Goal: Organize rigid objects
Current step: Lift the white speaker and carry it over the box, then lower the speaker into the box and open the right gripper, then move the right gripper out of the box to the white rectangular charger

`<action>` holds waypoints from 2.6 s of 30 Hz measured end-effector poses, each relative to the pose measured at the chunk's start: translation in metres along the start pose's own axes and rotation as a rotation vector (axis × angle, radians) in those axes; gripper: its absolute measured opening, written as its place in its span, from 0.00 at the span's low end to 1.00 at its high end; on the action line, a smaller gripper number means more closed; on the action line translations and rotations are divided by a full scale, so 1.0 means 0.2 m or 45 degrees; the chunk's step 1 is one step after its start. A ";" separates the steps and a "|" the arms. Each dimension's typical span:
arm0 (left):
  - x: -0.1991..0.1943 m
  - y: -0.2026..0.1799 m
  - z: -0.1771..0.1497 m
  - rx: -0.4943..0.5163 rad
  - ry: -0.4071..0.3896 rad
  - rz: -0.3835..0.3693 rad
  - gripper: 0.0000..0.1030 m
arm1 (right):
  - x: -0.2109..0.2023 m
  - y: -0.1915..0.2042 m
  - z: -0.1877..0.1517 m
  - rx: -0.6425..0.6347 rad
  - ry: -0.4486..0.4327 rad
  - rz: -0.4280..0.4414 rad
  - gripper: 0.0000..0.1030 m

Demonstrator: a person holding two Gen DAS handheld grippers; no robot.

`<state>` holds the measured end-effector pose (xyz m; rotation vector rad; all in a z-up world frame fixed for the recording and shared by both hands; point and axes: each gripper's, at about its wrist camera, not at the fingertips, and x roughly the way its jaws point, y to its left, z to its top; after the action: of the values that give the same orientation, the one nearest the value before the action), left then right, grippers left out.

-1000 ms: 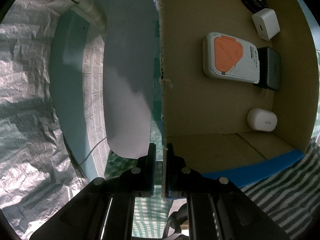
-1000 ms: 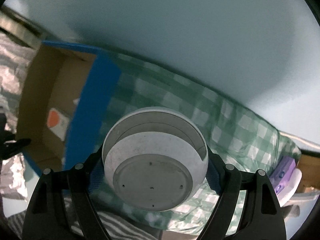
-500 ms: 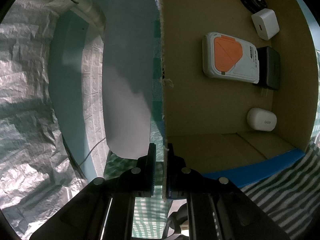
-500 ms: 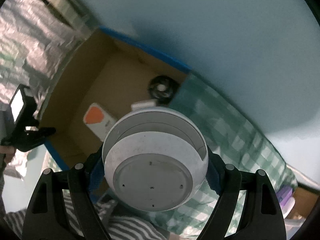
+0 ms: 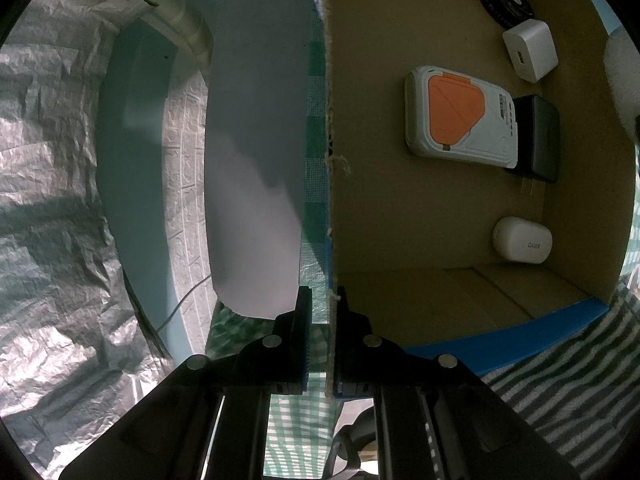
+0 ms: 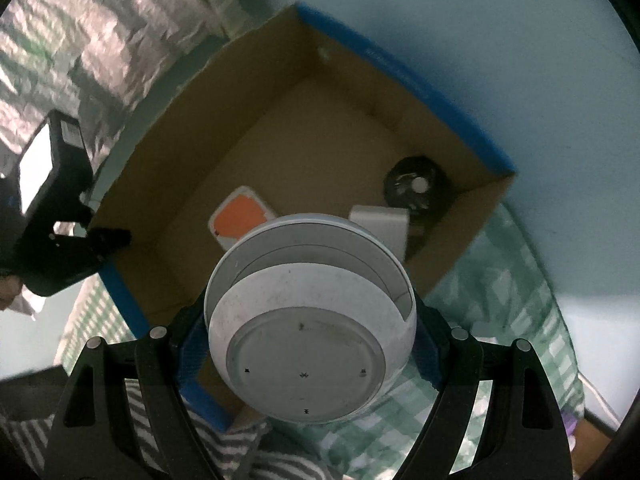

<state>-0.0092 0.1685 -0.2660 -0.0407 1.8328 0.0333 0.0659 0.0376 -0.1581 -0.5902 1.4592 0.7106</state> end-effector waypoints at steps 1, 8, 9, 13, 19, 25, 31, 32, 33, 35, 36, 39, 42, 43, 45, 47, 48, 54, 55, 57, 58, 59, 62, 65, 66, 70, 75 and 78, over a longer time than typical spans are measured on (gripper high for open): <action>0.00 0.00 0.00 0.001 0.000 0.000 0.09 | 0.03 0.01 0.00 -0.007 0.009 0.000 0.80; 0.00 0.00 0.00 -0.003 -0.003 -0.001 0.12 | 0.14 0.00 -0.03 -0.002 0.055 -0.043 0.80; 0.00 0.00 0.00 -0.002 -0.003 -0.001 0.12 | 0.16 -0.01 -0.04 0.010 0.061 -0.049 0.80; 0.00 -0.01 0.00 0.006 -0.002 0.008 0.12 | 0.17 -0.01 -0.05 -0.008 0.032 -0.054 0.80; 0.00 -0.01 0.00 0.006 -0.002 0.011 0.12 | 0.15 -0.01 -0.04 0.008 -0.009 -0.051 0.80; 0.01 0.00 0.00 0.006 -0.003 0.012 0.12 | 0.09 -0.09 -0.03 0.068 -0.048 -0.026 0.80; 0.01 -0.01 0.00 0.007 -0.003 0.017 0.12 | -0.03 -0.13 -0.03 0.118 -0.159 0.025 0.80; 0.01 -0.01 0.00 0.007 -0.001 0.018 0.12 | -0.04 -0.13 -0.03 0.119 -0.163 0.025 0.80; 0.01 -0.01 0.00 0.008 0.000 0.019 0.12 | -0.06 -0.13 -0.03 0.121 -0.169 0.023 0.80; 0.01 -0.02 0.00 0.007 -0.002 0.021 0.12 | -0.07 -0.13 -0.03 0.124 -0.176 0.026 0.80; 0.01 -0.02 0.00 0.006 0.000 0.022 0.12 | -0.09 -0.14 -0.03 0.129 -0.181 0.028 0.80; 0.01 -0.01 0.00 0.005 -0.001 0.019 0.12 | -0.12 -0.16 -0.04 0.146 -0.198 0.033 0.80; 0.01 -0.01 0.00 0.007 -0.002 0.020 0.12 | -0.15 -0.18 -0.06 0.152 -0.210 0.032 0.80; 0.01 -0.01 0.00 0.007 -0.002 0.020 0.12 | -0.16 -0.20 -0.06 0.157 -0.216 0.026 0.80; 0.01 -0.01 0.00 0.007 -0.003 0.020 0.12 | -0.19 -0.23 -0.08 0.169 -0.227 0.023 0.80; 0.01 -0.01 0.00 0.006 -0.001 0.019 0.12 | -0.22 -0.26 -0.10 0.181 -0.240 0.021 0.80; 0.01 -0.01 -0.01 0.007 -0.002 0.020 0.12 | -0.23 -0.28 -0.11 0.187 -0.244 0.019 0.80; 0.01 -0.01 0.00 0.007 -0.001 0.021 0.12 | -0.29 -0.42 -0.18 0.244 -0.251 -0.006 0.80; 0.01 -0.01 -0.01 0.008 -0.001 0.022 0.12 | -0.29 -0.44 -0.19 0.252 -0.249 -0.010 0.80; 0.00 -0.01 -0.01 0.011 0.000 0.023 0.12 | -0.30 -0.50 -0.21 0.269 -0.241 -0.018 0.80; 0.00 -0.01 -0.01 0.012 0.000 0.023 0.12 | -0.30 -0.51 -0.22 0.276 -0.238 -0.023 0.80; 0.00 -0.01 -0.01 0.011 0.001 0.022 0.12 | -0.30 -0.54 -0.23 0.287 -0.232 -0.031 0.80; 0.00 -0.01 -0.01 0.012 0.002 0.024 0.12 | -0.30 -0.62 -0.27 0.314 -0.215 -0.042 0.80; 0.00 -0.01 -0.01 0.011 0.003 0.025 0.12 | -0.28 -0.67 -0.30 0.329 -0.190 -0.066 0.80; 0.00 -0.01 -0.01 0.010 0.003 0.025 0.12 | -0.27 -0.69 -0.31 0.330 -0.183 -0.069 0.80; -0.01 -0.01 -0.01 0.011 0.005 0.030 0.12 | -0.18 -0.75 -0.35 0.332 -0.122 -0.083 0.80; 0.00 -0.01 -0.01 0.006 0.004 0.031 0.12 | -0.01 -0.82 -0.41 0.366 -0.029 -0.071 0.80; 0.00 0.00 -0.01 0.004 0.007 0.030 0.12 | 0.07 -0.84 -0.45 0.358 0.007 -0.060 0.80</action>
<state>-0.0110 0.1676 -0.2654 -0.0168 1.8386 0.0468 0.1303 -0.1400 -0.1871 -0.4084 1.5129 0.4562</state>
